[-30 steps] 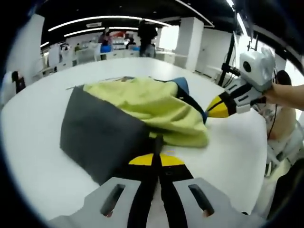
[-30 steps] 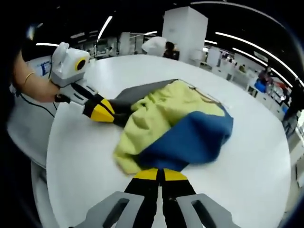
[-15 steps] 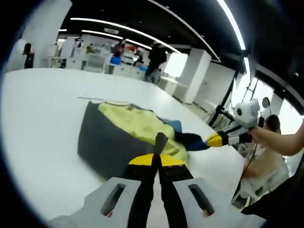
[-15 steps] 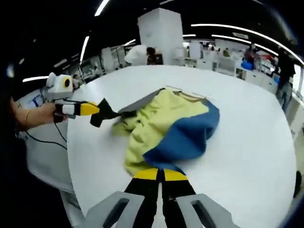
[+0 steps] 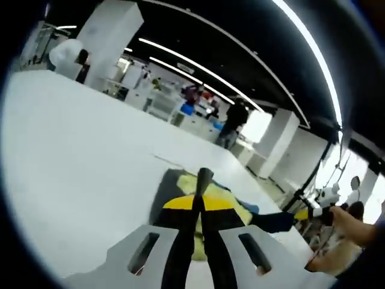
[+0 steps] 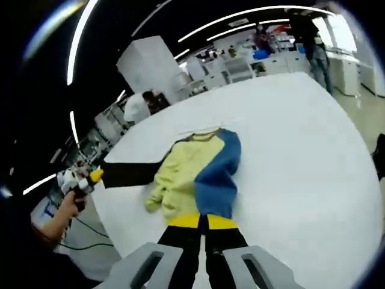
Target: Fold the garment on the visible template until the final outline fits inside the template.
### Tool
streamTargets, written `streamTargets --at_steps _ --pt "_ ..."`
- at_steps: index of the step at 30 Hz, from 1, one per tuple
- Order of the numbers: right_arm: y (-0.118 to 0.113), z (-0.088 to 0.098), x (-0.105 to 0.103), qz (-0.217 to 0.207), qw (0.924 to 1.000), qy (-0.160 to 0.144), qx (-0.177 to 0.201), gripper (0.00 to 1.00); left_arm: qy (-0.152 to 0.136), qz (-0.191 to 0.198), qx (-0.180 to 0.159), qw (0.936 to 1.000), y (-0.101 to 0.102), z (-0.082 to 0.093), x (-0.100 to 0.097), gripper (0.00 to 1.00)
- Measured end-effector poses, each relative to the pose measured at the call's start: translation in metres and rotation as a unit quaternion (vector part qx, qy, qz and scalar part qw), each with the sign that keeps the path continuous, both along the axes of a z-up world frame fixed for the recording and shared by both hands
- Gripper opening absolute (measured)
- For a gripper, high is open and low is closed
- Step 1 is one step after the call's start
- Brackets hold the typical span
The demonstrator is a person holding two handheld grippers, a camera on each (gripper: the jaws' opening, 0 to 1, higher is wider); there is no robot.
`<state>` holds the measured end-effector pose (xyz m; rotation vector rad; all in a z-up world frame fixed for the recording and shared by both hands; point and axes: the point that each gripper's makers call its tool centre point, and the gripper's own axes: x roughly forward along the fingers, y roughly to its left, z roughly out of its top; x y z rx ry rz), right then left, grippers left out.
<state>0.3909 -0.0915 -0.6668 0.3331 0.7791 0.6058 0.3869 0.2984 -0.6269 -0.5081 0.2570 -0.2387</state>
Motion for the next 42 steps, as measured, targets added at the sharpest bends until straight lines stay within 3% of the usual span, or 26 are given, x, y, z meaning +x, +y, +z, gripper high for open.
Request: streamTargets --at_steps 7,11,15,18,22,23,27,31,33,42 --pt "-0.03 0.0 0.008 -0.037 0.9988 0.002 -0.033 0.0 -0.01 0.068 0.0 0.9976 0.056 0.002 0.008 0.0" --pt "-0.053 -0.007 0.015 -0.069 0.9964 0.02 -0.044 0.0 0.013 0.104 0.002 0.9945 0.086 -0.011 0.011 0.0" --pt "-0.075 -0.013 0.022 -0.094 0.9939 0.034 -0.046 0.0 0.03 0.118 -0.016 0.9925 0.112 -0.026 0.016 0.0" --pt "-0.089 -0.02 0.026 -0.115 0.9906 0.048 -0.055 0.0 0.049 0.13 -0.012 0.9902 0.13 -0.039 0.017 0.0" --pt "-0.103 -0.028 0.033 -0.145 0.9861 0.065 -0.05 0.0 0.064 0.13 -0.012 0.9894 0.141 -0.052 0.021 0.0" --pt "-0.111 -0.032 0.036 -0.167 0.9819 0.075 -0.049 0.0 0.071 0.129 -0.012 0.989 0.145 -0.058 0.023 0.0" --pt "-0.136 -0.047 0.05 -0.171 0.9778 0.094 -0.076 0.0 0.088 0.133 0.004 0.9872 0.156 -0.074 0.028 0.0" --pt "-0.155 -0.059 0.062 -0.192 0.9716 0.116 -0.074 0.0 0.097 0.132 -0.004 0.9865 0.17 -0.087 0.034 0.0" --pt "-0.165 -0.062 0.07 -0.209 0.9683 0.116 -0.071 0.0 0.115 0.143 0.006 0.9829 0.179 -0.095 0.033 0.0" --pt "-0.204 -0.084 0.089 -0.23 0.9552 0.133 -0.131 0.0 0.115 0.159 -0.01 0.9805 0.2 -0.1 0.04 0.0"
